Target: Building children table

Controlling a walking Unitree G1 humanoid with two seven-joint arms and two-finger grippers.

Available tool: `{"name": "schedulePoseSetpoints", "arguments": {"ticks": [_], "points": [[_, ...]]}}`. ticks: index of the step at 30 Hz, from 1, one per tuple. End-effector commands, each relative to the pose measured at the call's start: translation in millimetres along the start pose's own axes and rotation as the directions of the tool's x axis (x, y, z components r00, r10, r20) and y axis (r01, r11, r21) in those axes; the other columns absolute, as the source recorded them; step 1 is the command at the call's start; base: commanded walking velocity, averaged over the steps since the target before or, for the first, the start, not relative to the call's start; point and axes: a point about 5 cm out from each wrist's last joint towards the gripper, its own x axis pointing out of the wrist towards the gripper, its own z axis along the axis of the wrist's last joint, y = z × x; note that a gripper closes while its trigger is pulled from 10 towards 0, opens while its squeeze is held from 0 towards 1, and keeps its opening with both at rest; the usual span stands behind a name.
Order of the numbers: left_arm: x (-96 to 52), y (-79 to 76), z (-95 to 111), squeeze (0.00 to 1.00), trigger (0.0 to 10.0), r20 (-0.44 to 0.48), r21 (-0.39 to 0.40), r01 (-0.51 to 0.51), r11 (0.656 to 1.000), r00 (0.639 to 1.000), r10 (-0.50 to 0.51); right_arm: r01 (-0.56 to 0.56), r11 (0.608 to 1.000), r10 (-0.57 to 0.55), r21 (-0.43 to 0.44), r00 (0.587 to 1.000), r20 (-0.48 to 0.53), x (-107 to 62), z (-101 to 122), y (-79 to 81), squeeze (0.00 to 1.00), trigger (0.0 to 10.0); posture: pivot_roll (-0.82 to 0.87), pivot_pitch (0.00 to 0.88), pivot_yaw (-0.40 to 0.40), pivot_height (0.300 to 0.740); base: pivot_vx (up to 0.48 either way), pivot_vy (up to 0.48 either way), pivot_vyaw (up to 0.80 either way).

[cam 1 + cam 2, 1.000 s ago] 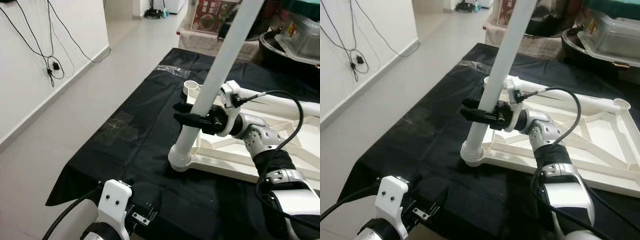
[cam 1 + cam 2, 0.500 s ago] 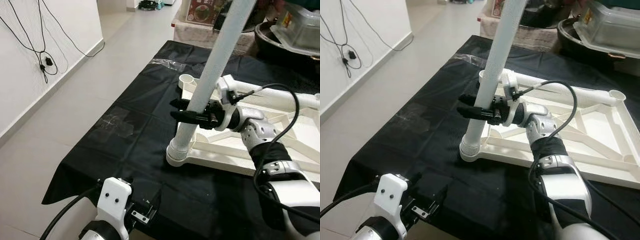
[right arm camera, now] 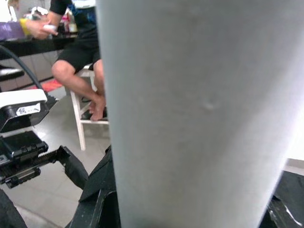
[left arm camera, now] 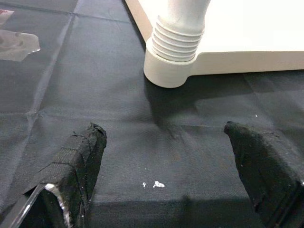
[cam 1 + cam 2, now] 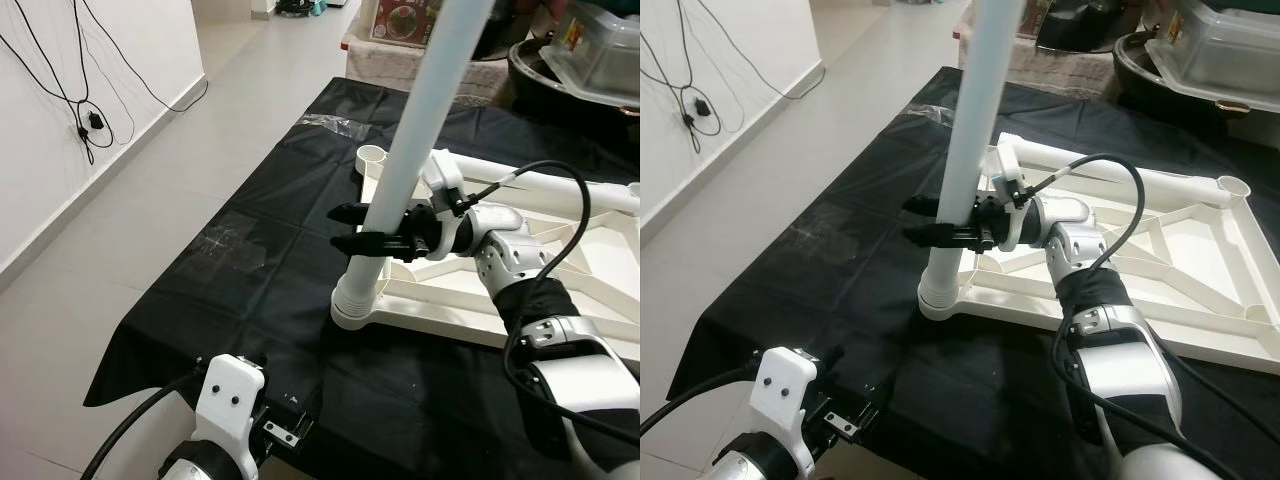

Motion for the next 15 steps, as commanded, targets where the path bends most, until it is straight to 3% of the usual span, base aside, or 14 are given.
{"name": "schedulePoseSetpoints", "arguments": {"ticks": [1, 10, 15], "points": [[-1.3, -0.8, 0, 0.00, 10.0, -0.011, 0.008, 0.004, 1.000, 1.000, -0.003, -0.046, 0.997, 0.052, 0.061, 0.995, -0.090, 9.5, -23, 7.4, 0.00, 10.0, 0.26, 0.225, -0.072, 0.740, 0.000, 0.000, 0.00], [-0.1, -1.1, 0, 0.00, 10.0, -0.008, 0.010, 0.002, 1.000, 1.000, -0.002, -0.067, 0.997, 0.070, 0.042, 0.995, -0.070, 20.2, -21, 6.3, 0.00, 10.0, 0.25, 0.222, -0.075, 0.740, 0.000, 0.000, 0.00], [2.0, -1.1, -1, 0.00, 10.0, -0.004, 0.010, 0.004, 1.000, 1.000, -0.004, 0.068, 0.995, -0.067, 0.069, 0.998, -0.018, 19.3, -24, 2.4, 0.00, 10.0, 0.25, 0.215, -0.076, 0.740, 0.000, 0.000, 0.00]]}}
